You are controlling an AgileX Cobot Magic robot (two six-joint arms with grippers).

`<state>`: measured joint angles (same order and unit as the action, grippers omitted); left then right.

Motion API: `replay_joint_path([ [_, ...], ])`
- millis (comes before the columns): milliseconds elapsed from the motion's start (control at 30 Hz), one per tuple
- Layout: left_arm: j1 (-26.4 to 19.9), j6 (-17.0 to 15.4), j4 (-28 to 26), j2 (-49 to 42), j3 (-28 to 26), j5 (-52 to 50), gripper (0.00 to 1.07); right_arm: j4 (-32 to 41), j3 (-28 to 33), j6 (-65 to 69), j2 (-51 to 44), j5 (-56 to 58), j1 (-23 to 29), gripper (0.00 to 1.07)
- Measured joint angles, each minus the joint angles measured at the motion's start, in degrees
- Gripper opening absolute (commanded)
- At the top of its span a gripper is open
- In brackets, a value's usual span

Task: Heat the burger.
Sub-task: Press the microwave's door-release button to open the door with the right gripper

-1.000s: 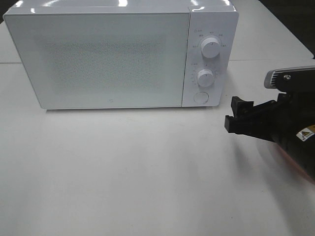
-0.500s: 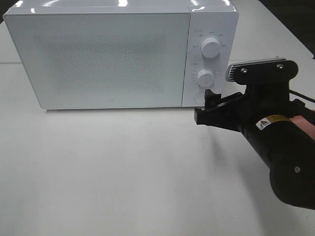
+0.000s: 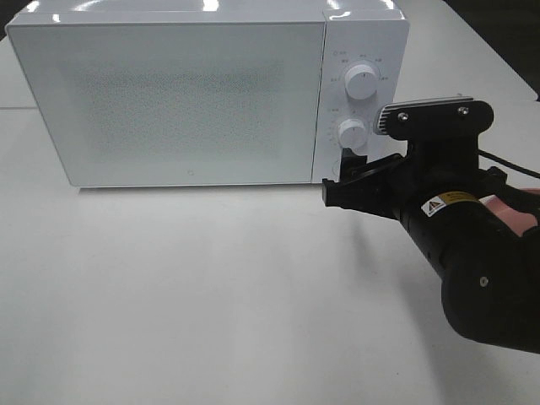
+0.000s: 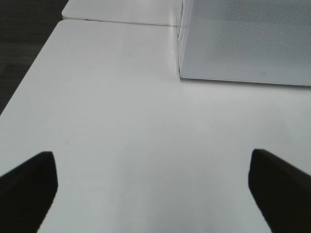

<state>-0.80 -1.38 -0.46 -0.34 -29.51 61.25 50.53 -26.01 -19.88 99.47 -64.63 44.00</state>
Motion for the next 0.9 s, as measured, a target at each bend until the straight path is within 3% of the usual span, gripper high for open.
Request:
replay_joint_path([
  [133, 0.0, 0.0, 0.0, 0.0, 0.0, 0.0, 1.03, 0.0, 0.0, 2.2, 0.0, -0.2, 0.0, 0.75],
  [333, 0.0, 0.0, 0.0, 0.0, 0.0, 0.0, 1.03, 0.0, 0.0, 15.6, 0.0, -0.2, 0.0, 0.67],
  [633, 0.0, 0.0, 0.0, 0.0, 0.0, 0.0, 1.03, 0.0, 0.0, 48.9, 0.0, 1.0, 0.0, 0.40],
  [667, 0.0, 0.0, 0.0, 0.0, 0.0, 0.0, 1.03, 0.0, 0.0, 56.0, 0.0, 1.1, 0.0, 0.32],
  [900, 0.0, 0.0, 0.0, 0.0, 0.0, 0.0, 1.03, -0.1, 0.0, 72.7, 0.0, 3.3, 0.0, 0.10],
])
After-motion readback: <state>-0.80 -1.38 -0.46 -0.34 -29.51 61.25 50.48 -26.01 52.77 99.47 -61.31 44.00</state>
